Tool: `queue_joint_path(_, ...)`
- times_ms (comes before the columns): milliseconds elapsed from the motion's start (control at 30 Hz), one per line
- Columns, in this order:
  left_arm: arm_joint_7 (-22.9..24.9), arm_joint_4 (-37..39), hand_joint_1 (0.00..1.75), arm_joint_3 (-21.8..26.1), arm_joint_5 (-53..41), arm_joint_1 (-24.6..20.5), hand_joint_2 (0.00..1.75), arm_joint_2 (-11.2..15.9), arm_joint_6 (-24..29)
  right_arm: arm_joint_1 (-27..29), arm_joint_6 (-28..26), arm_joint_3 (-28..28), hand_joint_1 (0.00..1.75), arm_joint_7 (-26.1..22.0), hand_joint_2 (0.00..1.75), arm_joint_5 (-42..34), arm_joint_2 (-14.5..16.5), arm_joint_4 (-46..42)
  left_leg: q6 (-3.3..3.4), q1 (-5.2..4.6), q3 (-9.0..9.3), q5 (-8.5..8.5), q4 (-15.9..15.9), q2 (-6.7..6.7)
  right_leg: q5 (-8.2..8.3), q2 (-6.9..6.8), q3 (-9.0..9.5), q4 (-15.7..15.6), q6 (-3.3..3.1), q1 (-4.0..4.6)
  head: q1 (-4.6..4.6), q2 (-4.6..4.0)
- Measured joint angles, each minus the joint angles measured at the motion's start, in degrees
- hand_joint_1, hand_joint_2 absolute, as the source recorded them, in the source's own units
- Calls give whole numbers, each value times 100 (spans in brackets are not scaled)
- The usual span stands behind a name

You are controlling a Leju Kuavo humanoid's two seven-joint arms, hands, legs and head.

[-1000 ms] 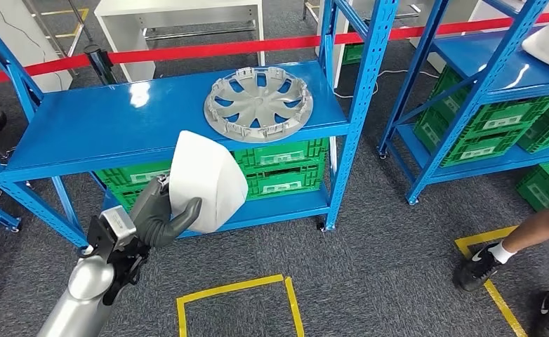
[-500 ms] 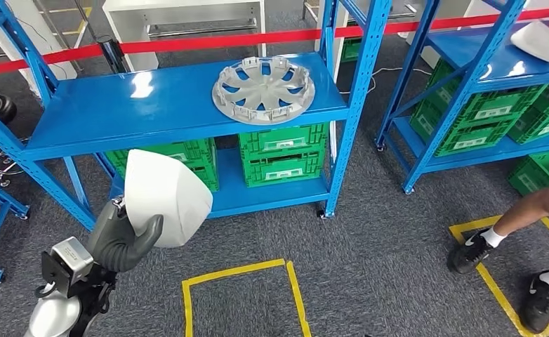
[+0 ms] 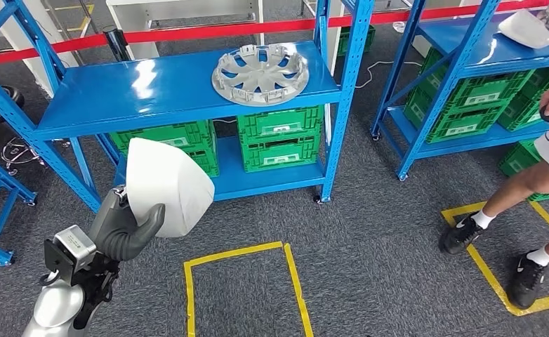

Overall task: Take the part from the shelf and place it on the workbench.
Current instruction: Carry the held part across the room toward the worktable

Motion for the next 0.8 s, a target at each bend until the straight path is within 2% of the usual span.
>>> queue_joint_path(33,7,19,175,1,1,-29,175,-1,0,1,-2,-1,0,-10,0,-10,1,0,-36,6,-80,-191,155,-7,84,-9,-76,-12,-34,-15,-7,0)
queue_joint_path(100,21,63,175,-1,2,-80,175,-3,0,3,-2,-2,0,-25,0,-22,1,0,-97,29,-276,-781,780,-14,237,-16,-257,-11,-63,-29,-33,0)
queue_joint_path(133,25,89,175,-3,2,-101,175,-6,0,6,-4,-2,0,-32,0,-26,2,0,-122,39,-344,-998,1148,-13,314,-18,-350,-9,-61,-29,-37,0)
queue_joint_path(167,28,117,175,-6,3,-120,175,-9,0,9,-9,-2,0,-37,0,-30,2,0,-140,47,-350,-1089,1426,-13,391,-21,-445,-5,-55,-29,-37,0)
queue_joint_path(200,32,145,175,-11,3,-141,175,-13,0,11,-15,-3,0,-40,0,-37,2,0,-149,54,-273,-1050,1543,-13,468,-23,-539,0,-45,-30,-37,0)
queue_joint_path(233,37,172,175,-17,4,-167,175,-18,0,12,-23,-4,0,-44,0,-48,2,0,-150,59,-95,-921,1454,-13,542,-25,-628,4,-31,-31,-37,0)
queue_joint_path(267,41,192,175,-23,4,-202,175,-24,0,11,-32,-5,0,-45,0,-61,2,0,-145,64,180,-782,1167,-13,611,-27,-709,9,-14,-33,-37,0)
queue_joint_path(333,46,223,175,-35,6,-289,175,-35,0,8,-53,-6,0,-43,0,-94,3,0,-97,50,816,-772,330,-22,740,-25,-824,21,42,-27,-35,0)
queue_joint_path(367,46,237,175,-39,8,-326,175,-37,0,8,-62,-6,0,-43,0,-108,3,0,-59,37,1010,-833,21,-28,800,-25,-847,20,77,-25,-40,0)
queue_joint_path(400,48,252,175,-41,9,-353,175,-38,0,8,-68,-6,0,-41,0,-117,3,0,-12,21,1095,-895,-150,-34,859,-23,-856,9,116,-26,-48,0)
queue_joint_path(467,53,288,175,-43,13,-377,175,-40,0,18,-70,-6,0,-34,0,-124,3,0,97,7,1026,-824,-183,-26,948,-20,-865,-29,201,-40,-67,0)
queue_joint_path(500,57,306,175,-45,14,-389,175,-45,0,24,-70,-6,0,-30,0,-125,3,0,155,8,975,-761,-184,-14,886,-14,-903,13,238,-48,-69,0)
queue_joint_path(533,58,320,175,-48,15,-399,175,-50,0,30,-70,-6,0,-26,0,-125,3,0,206,13,908,-688,-192,-3,709,-6,-976,161,274,-52,-64,0)
queue_joint_path(567,58,333,175,-49,15,-408,175,-56,0,35,-70,-6,0,-25,0,-125,3,0,243,19,828,-610,-196,8,435,2,-1082,434,299,-59,-60,0)
queue_joint_path(633,63,360,175,-50,16,-414,175,-63,0,36,-69,-6,0,-25,0,-125,3,0,276,7,650,-460,-182,10,-142,12,-1313,1215,334,-58,-48,0)
queue_joint_path(667,65,377,175,-50,16,-413,175,-66,0,36,-69,-6,0,-25,0,-125,3,0,279,-1,552,-383,-171,10,-273,13,-1359,1534,338,-56,-46,0)
queue_joint_path(700,67,393,175,-51,16,-412,175,-69,0,35,-69,-6,0,-25,0,-125,3,0,275,-9,452,-308,-157,9,-274,14,-1309,1682,332,-52,-45,0)
queue_joint_path(733,68,407,175,-52,16,-411,175,-72,0,35,-69,-6,0,-26,0,-125,3,0,266,-14,352,-240,-141,9,-178,14,-1141,1615,317,-46,-44,0)
queue_joint_path(767,68,415,175,-54,16,-411,175,-73,0,33,-69,-6,0,-26,0,-124,3,0,254,-20,262,-180,-122,8,-48,15,-863,1333,291,-38,-43,0)
queue_joint_path(800,67,419,175,-54,16,-412,175,-75,0,28,-69,-6,0,-27,0,-125,1,0,239,-22,188,-126,-102,10,-4,17,-521,898,252,-25,-44,0)
